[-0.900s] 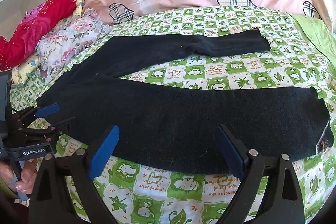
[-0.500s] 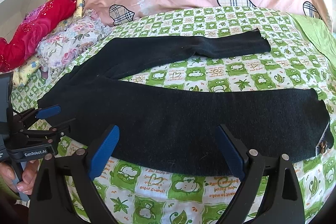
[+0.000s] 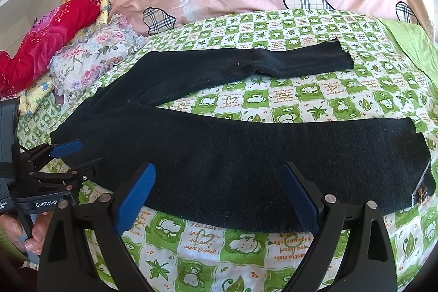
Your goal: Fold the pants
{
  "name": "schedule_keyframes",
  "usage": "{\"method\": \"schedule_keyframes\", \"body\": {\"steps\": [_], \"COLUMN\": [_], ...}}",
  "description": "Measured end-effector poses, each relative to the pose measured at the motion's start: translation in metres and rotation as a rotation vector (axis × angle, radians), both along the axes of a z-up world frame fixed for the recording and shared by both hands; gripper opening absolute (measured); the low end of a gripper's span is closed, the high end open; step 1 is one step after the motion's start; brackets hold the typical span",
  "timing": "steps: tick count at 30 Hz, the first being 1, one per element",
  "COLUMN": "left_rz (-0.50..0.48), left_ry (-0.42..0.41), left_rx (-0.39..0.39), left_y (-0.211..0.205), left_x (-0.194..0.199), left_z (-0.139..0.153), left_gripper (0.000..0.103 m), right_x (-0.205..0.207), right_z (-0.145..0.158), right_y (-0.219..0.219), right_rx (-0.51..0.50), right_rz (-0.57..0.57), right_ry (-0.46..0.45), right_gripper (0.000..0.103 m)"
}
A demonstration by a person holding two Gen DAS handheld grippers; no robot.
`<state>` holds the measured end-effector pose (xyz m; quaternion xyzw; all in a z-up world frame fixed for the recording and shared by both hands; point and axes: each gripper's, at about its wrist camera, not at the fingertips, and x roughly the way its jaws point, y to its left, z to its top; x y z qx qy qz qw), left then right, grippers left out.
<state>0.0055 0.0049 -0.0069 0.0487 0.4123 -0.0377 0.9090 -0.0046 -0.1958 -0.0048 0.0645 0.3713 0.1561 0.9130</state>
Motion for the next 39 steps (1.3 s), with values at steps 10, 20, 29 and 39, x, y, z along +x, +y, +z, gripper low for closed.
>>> {"method": "schedule_keyframes", "body": {"steps": [10,20,29,39], "left_rz": [-0.025,-0.058,-0.074,-0.126], "left_ry": [0.007,0.009,0.014,0.008], "left_rx": [-0.007,0.014,0.055,0.086], "left_y": [-0.001,-0.004,-0.007,-0.02], "left_x": [0.007,0.026,0.062,0.121], "left_z": [0.004,0.009,0.018,0.037], "left_gripper": [0.082,0.082,0.082,0.082], "right_x": [0.009,0.023,0.06,0.112], "right_z": [0.007,0.006,0.021,0.052], "right_y": [-0.006,-0.017,-0.038,-0.07], "right_rx": [0.002,-0.093,-0.073,-0.035], "right_rz": [-0.005,-0.01,-0.028,-0.046], "right_ry": [0.009,-0.1,-0.082,-0.133], "right_gripper": [0.093,0.093,0.093,0.093]}}
